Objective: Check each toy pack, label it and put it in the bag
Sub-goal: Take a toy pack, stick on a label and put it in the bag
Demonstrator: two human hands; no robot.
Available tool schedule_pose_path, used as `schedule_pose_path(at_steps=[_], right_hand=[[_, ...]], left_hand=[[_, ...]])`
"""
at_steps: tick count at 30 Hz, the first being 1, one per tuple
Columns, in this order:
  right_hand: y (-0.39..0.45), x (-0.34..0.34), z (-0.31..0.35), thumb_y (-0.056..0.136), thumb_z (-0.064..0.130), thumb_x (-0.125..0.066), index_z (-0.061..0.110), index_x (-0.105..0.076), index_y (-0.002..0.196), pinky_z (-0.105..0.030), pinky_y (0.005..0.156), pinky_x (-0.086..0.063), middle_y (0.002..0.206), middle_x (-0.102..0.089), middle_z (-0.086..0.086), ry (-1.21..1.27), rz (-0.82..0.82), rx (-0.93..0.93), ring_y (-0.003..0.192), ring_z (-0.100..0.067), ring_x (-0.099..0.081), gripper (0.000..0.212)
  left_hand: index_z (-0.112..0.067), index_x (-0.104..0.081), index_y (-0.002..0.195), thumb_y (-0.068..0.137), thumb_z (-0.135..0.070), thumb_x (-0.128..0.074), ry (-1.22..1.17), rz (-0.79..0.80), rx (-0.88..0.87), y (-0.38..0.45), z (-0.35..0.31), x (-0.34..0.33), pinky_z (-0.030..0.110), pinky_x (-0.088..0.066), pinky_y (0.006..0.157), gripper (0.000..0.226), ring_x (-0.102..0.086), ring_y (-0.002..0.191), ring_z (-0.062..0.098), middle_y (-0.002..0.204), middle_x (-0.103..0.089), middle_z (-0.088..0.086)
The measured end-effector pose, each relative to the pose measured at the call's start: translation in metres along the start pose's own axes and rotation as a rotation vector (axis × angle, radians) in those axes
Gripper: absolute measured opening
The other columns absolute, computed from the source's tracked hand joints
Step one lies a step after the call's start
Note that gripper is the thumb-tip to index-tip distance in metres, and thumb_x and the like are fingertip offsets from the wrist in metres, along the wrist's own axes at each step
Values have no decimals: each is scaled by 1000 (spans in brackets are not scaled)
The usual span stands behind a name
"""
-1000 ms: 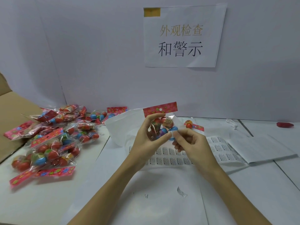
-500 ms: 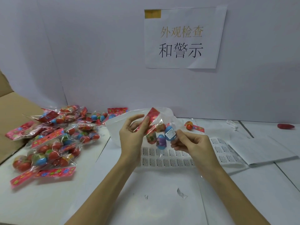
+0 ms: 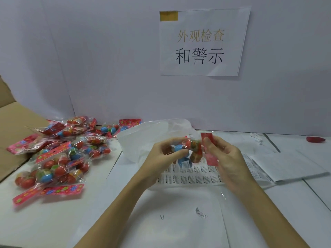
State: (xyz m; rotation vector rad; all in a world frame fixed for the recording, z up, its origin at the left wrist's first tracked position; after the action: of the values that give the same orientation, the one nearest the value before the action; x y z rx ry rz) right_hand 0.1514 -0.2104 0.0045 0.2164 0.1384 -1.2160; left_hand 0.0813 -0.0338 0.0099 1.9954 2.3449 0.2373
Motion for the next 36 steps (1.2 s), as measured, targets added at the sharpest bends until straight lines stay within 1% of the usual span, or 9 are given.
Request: schedule_pose_path(at_steps=[5,13,15,18,22,26,30,32,36], right_hand=[[-2,4,-7,77,47,-81,23,-84,99,-31,81,-48,95,-79,-1,-28,-86,-13,88,-13,-70,32],[-3,2,-3,87,32,-79,13,-82,101,-28,79,-59,104,-80,-10,77,-40,-73,100,-24,-77,24],[-3,7,3,87,30,-81,21,-81,104,-27,83,-59,101,-80,0,-43,-111,46,101,-18,-75,20],[-12,12,28,89,29,-80,25,-75,111,-21,84,-57,105,-74,7,-485,-244,436,99,-9,-70,23],[-25,-14,31,93,36,-71,20,-77,109,-18,93,-50,110,-66,7,-737,-170,687,108,-6,-62,23],[-19,-32,10,91,55,-63,21,-65,137,-16,105,-43,135,-59,9,-705,31,463,128,-5,-55,57],[-10,-24,-4,91,36,-75,23,-71,118,-22,91,-57,114,-73,9,-431,22,286,110,-11,-70,30],[-4,-14,-12,97,19,-70,15,-74,114,-26,89,-60,107,-79,0,-186,-14,163,105,-19,-74,18],[0,-15,-24,101,3,-60,-1,-67,123,-34,93,-61,119,-75,-17,292,88,-85,113,-28,-73,24]], left_hand=[[-35,-80,112,91,-44,-72,-15,22,-17,-2,0,-7,23,-56,83,24,-74,95,26,104,-78,2],[-9,-80,109,104,-27,-57,46,-78,-71,4,0,3,24,-58,69,30,-72,83,17,99,-76,5],[-9,-81,107,104,-28,-59,47,-125,-55,4,3,6,25,-59,69,29,-73,79,18,95,-78,5],[-14,-80,107,103,-28,-62,1,-244,-25,3,8,13,31,-62,70,23,-78,75,22,91,-80,3],[-16,-75,115,102,-31,-65,-70,-276,-68,2,6,14,35,-64,80,22,-79,88,25,101,-80,2],[-13,-72,125,105,-33,-57,-208,-111,-130,3,-2,2,36,-60,93,32,-72,111,28,119,-75,8],[-12,-77,120,106,-18,-59,-66,-32,-245,0,-7,-5,34,-51,106,23,-68,118,26,122,-74,6],[-12,-77,117,103,-16,-64,-74,-67,-248,-1,-7,-4,29,-54,100,20,-72,109,25,110,-78,6],[-24,-73,113,89,-35,-78,5,-308,-213,-1,-6,14,18,-56,80,26,-76,90,18,97,-74,-6]])
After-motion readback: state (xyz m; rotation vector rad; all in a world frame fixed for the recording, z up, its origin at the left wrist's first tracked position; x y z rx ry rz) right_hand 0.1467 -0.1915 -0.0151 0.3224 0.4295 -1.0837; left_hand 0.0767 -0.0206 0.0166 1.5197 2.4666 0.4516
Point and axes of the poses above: each hand's wrist, its own y-axis towards the middle knuckle, its own x-axis out of the back of the hand, z = x × y, the point moved 7 cm from there along y, towards the middle knuckle
